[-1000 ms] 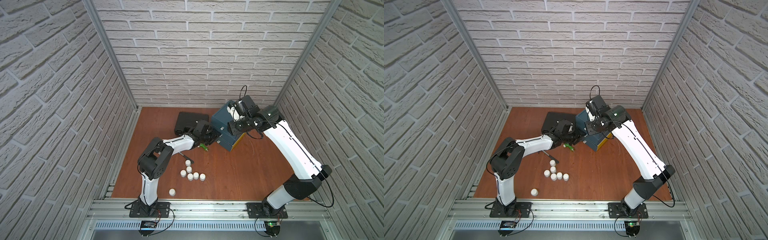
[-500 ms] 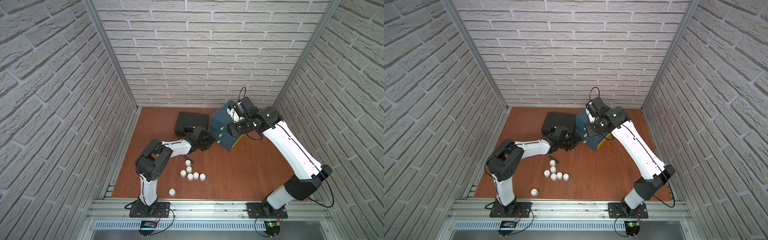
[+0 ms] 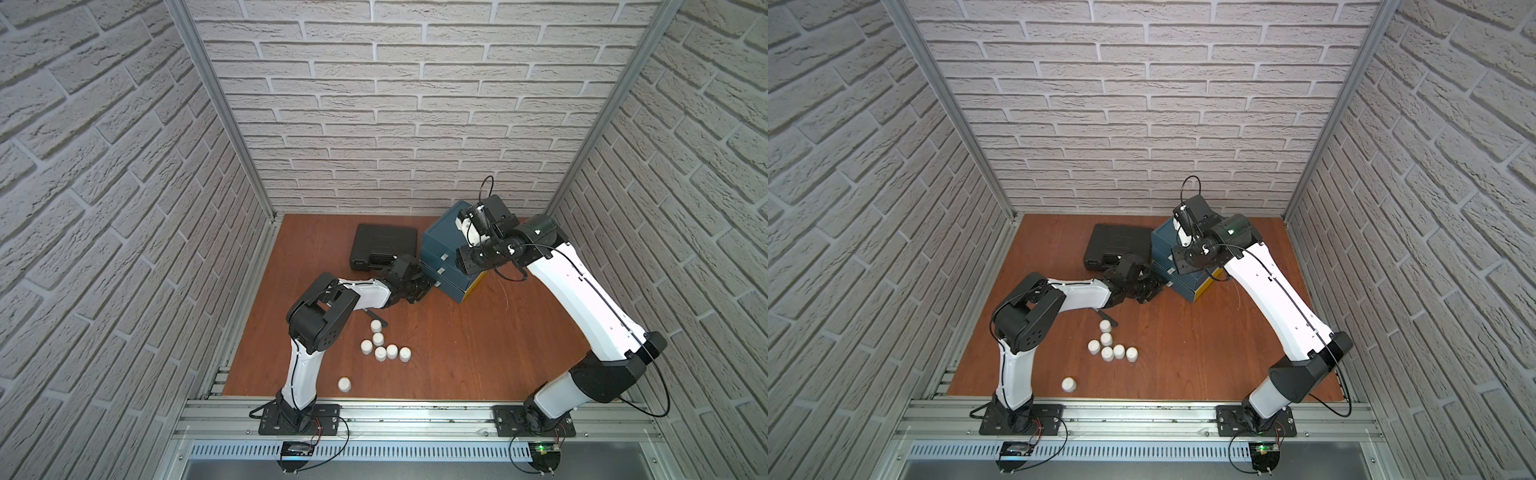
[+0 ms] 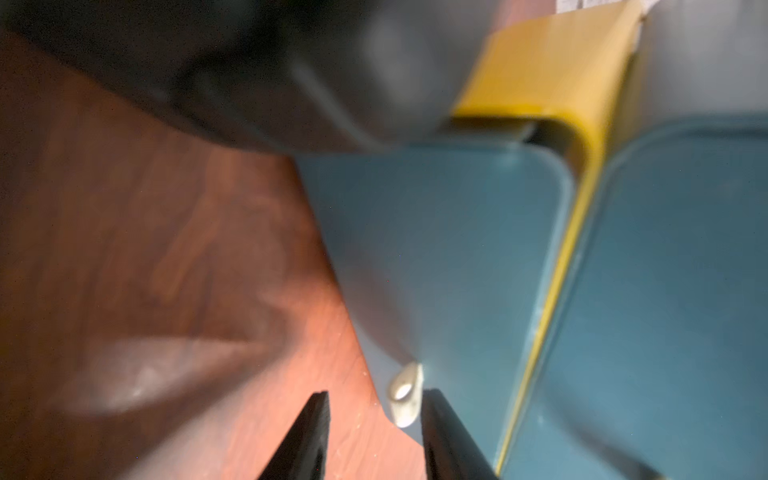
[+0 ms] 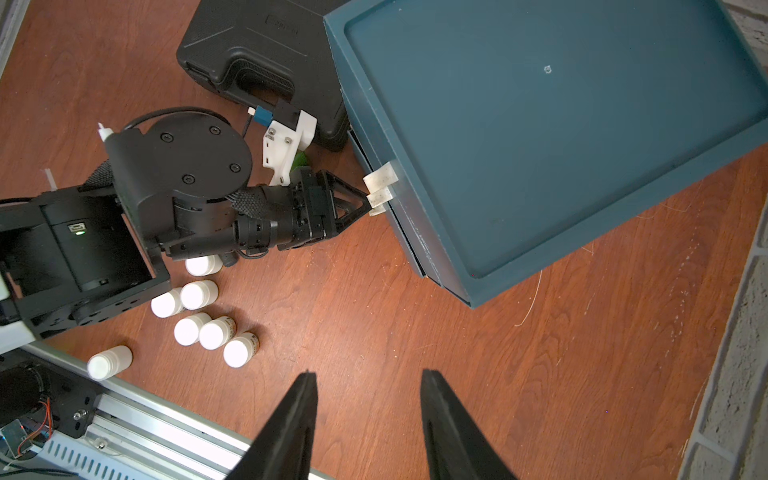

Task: Put the paint cans in the drawer according to color
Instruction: Open the drawer in the storage box.

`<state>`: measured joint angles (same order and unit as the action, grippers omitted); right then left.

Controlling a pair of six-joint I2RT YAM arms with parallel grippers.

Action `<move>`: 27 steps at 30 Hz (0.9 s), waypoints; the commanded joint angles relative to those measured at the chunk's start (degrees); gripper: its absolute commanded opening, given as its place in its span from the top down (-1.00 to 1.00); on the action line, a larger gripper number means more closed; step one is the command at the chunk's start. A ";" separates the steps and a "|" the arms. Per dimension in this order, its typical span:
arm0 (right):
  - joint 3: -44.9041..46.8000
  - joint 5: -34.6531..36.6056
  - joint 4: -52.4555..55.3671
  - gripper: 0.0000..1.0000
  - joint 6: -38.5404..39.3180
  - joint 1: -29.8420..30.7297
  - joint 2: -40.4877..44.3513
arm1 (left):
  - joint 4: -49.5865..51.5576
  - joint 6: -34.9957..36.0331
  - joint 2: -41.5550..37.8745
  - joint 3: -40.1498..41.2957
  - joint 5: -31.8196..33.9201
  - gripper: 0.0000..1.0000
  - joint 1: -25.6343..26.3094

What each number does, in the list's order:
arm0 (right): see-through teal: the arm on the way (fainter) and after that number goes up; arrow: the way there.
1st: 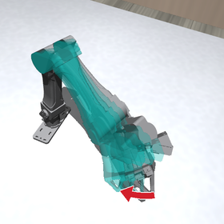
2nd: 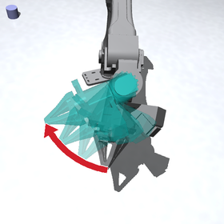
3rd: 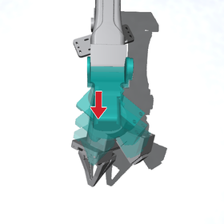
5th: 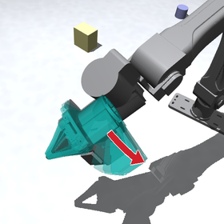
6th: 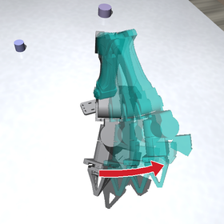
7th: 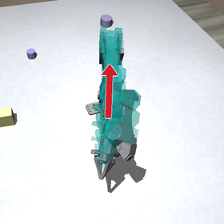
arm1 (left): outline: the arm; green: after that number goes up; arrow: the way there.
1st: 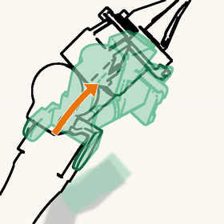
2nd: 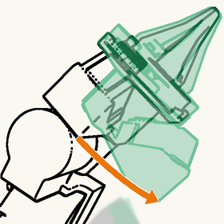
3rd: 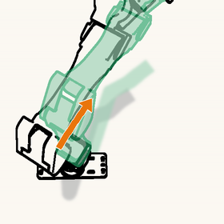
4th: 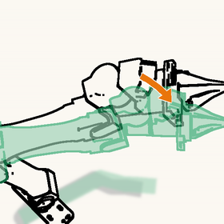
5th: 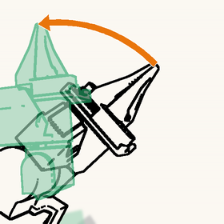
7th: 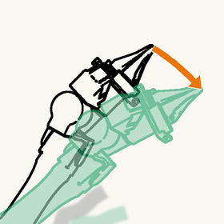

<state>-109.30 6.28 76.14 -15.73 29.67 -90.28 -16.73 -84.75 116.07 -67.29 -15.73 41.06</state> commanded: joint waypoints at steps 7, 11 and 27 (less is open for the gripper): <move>0.13 -0.79 -1.09 0.07 0.23 -0.76 1.25 | -1.37 -0.72 2.16 -2.94 1.68 0.25 1.32; 0.79 -0.75 -1.16 0.07 0.16 -0.80 1.73 | -1.81 -1.03 2.36 -2.94 2.93 0.38 1.47; 2.15 -1.33 -1.90 0.07 -0.36 -0.87 2.30 | 2.49 1.07 -1.69 1.01 2.66 1.00 1.82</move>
<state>-107.39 5.37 75.61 -15.73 29.17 -89.86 -17.17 -85.30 117.19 -68.38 -12.88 42.39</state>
